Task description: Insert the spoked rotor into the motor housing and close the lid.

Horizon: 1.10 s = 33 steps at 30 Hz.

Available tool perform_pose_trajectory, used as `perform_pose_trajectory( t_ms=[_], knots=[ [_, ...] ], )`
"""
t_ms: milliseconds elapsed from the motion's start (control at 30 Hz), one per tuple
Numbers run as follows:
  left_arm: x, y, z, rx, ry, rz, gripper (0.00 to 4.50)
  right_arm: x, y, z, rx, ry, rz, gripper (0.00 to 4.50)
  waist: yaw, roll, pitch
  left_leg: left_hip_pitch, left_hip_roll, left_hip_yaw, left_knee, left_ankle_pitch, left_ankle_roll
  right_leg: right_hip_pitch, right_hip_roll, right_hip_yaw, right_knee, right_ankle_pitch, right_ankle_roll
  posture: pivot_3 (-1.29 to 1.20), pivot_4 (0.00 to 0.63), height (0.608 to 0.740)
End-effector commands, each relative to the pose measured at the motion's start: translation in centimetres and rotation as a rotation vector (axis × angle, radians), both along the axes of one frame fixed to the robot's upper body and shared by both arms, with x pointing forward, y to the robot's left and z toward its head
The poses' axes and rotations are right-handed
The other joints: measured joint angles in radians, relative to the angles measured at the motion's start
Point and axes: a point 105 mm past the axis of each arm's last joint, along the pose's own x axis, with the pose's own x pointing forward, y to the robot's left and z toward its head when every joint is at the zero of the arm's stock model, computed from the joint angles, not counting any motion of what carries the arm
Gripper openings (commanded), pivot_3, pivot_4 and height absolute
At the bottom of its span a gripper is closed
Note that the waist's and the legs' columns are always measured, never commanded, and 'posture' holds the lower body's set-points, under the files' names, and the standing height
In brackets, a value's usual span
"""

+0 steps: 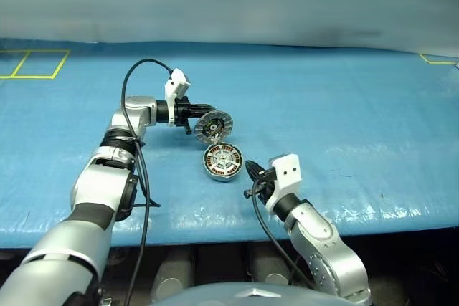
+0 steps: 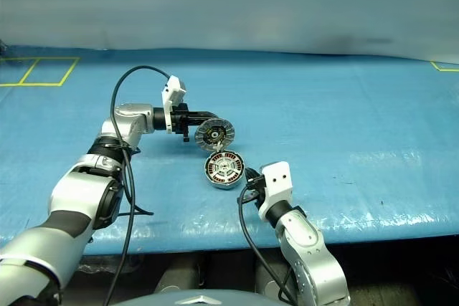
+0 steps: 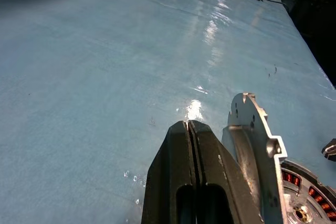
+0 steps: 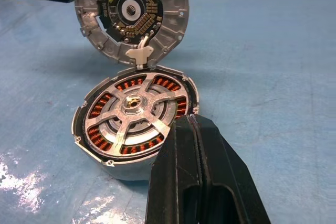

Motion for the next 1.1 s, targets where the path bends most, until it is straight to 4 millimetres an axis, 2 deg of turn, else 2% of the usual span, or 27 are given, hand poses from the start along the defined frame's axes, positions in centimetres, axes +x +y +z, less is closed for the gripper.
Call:
perform_pose_trajectory(
  t_ms=[33,233,667,867,1100],
  knots=[
    [-0.1,-0.9,1.3,0.007,-0.042,-0.07,0.04,0.0,-0.7,1.4,0.024,-0.052,-0.041,0.0,0.0,0.0,0.0,0.0,0.0,0.0,0.0,0.0,0.0,0.0,0.0,0.0,0.0,0.0,0.001,0.0,0.15,0.74],
    [-1.2,-1.9,1.6,-0.001,-0.041,-0.181,0.04,0.0,-1.7,1.4,0.017,-0.052,-0.09,0.0,0.0,0.0,0.0,0.0,0.0,0.0,0.0,0.0,0.0,0.0,0.0,0.0,0.0,0.0,0.001,0.0,0.15,0.74],
    [-4.3,-3.7,0.4,-0.054,-0.039,-0.332,0.04,1.3,-2.8,1.1,-0.031,-0.065,-0.125,0.0,0.001,0.0,0.0,0.0,0.0,0.0,-0.001,0.0,0.0,0.0,0.0,0.0,0.0,0.0,0.0,0.0,0.15,0.74],
    [-5.7,-3.9,-1.2,-0.097,-0.002,-0.279,0.04,1.4,-2.4,1.1,-0.04,-0.069,-0.112,0.0,0.003,0.0,0.0,0.0,0.0,0.0,-0.001,0.0,0.0,0.0,0.0,0.0,0.0,-0.002,-0.004,0.0,0.15,0.74],
    [-6.2,-4.0,-2.6,-0.166,0.032,-0.148,0.04,1.7,-2.6,1.4,-0.041,-0.079,-0.12,0.0,0.006,0.0,0.0,0.001,0.0,-0.001,0.0,0.0,0.0,0.001,0.0,0.0,0.0,-0.002,-0.004,0.0,0.15,0.74]
  ],
)
